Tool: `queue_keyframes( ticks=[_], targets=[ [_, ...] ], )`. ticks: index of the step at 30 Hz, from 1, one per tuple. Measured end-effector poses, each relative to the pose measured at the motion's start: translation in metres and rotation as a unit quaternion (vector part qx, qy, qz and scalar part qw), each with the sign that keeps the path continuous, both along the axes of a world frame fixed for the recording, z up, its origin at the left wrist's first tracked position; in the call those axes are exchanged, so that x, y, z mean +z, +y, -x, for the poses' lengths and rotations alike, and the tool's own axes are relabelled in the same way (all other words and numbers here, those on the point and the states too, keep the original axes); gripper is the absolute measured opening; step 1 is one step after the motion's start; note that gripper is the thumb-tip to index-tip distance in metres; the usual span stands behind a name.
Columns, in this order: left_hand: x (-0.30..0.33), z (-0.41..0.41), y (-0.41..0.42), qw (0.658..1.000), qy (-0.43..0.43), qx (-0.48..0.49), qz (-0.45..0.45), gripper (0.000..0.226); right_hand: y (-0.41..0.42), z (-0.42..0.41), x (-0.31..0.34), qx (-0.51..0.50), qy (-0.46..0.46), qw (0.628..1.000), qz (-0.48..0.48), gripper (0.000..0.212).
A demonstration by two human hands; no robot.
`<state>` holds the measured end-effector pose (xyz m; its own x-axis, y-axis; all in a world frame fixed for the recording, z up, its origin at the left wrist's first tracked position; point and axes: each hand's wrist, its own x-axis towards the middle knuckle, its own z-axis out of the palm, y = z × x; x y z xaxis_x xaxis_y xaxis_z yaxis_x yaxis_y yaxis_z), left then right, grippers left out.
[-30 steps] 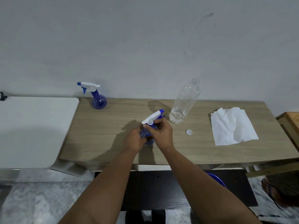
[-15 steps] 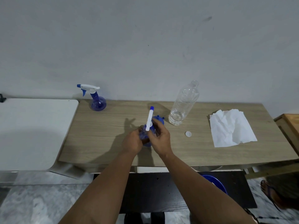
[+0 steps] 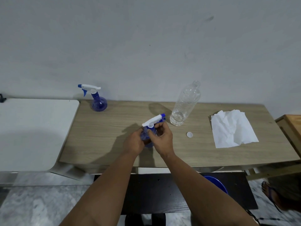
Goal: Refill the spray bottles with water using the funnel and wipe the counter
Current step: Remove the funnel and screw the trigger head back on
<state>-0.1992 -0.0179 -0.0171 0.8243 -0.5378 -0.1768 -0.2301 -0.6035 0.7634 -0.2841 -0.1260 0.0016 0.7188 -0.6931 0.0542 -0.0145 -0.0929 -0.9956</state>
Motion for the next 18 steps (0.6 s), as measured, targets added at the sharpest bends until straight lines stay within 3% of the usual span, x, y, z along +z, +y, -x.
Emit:
queue_keyframes(
  ticks=[2, 5, 10, 13, 18],
  targets=[
    [0.0009, 0.0014, 0.0006, 1.0, 0.01, -0.003, 0.006, 0.034, 0.0007, 0.0011, 0.002, 0.002, 0.0, 1.0, -0.001, 0.037],
    [0.0023, 0.0007, 0.0005, 1.0, 0.008, -0.007, -0.019, 0.034, -0.0002, -0.0006, 0.003, 0.004, 0.011, 1.0, 0.008, 0.027],
    [-0.001, 0.0006, 0.0011, 0.999, 0.006, 0.001, -0.032, 0.036, 0.0031, -0.0003, 0.0049, 0.011, 0.01, 1.0, -0.003, 0.037],
    [-0.0005, -0.0004, 0.0005, 0.999, 0.002, -0.005, -0.04, 0.046, 0.0047, -0.0045, 0.0066, 0.007, 0.029, 1.0, 0.007, 0.028],
    [-0.0015, -0.0005, -0.0004, 1.0, 0.009, 0.0, -0.028, 0.045, 0.0014, -0.0057, 0.0099, 0.021, 0.047, 0.999, 0.014, 0.029]
  ],
)
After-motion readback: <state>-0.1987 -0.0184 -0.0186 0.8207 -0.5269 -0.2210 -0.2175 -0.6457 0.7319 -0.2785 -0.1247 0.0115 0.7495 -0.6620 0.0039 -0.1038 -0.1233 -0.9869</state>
